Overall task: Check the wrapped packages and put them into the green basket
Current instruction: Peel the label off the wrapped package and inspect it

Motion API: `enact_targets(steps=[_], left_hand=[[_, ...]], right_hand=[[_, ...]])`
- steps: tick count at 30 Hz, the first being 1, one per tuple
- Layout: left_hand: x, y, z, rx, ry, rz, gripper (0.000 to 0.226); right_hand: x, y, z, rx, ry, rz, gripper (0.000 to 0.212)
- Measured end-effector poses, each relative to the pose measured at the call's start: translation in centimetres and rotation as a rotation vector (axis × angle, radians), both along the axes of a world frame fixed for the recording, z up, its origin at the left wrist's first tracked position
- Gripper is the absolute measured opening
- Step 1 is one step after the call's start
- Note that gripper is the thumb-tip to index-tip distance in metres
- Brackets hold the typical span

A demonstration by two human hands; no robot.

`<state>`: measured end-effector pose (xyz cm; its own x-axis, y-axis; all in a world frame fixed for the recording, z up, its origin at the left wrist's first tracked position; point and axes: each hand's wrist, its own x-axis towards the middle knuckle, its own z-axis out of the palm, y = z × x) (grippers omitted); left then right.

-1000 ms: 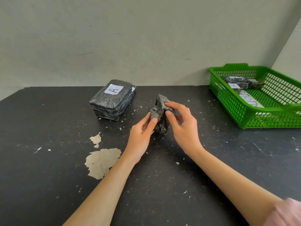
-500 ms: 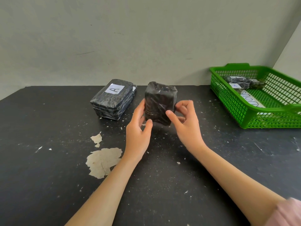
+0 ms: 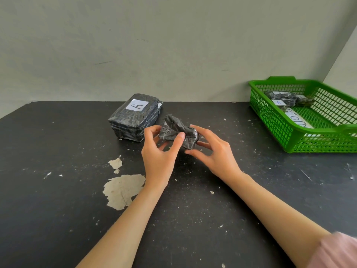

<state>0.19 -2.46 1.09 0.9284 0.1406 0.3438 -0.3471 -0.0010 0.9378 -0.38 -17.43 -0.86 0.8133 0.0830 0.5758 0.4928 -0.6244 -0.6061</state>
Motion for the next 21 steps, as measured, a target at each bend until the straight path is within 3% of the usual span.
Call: enact_targets(steps=[11,21], left_hand=[[0.13,-0.11,-0.02,0.048,0.014,-0.013,0.046],[0.29,0.08,0.02,0.073,-0.038,0.053,0.018]], right_hand=[[0.02,0.1,-0.14,0.024,0.052,-0.004,0.054],[-0.17,0.16,0.02,0.016,0.064,-0.008,0.056]])
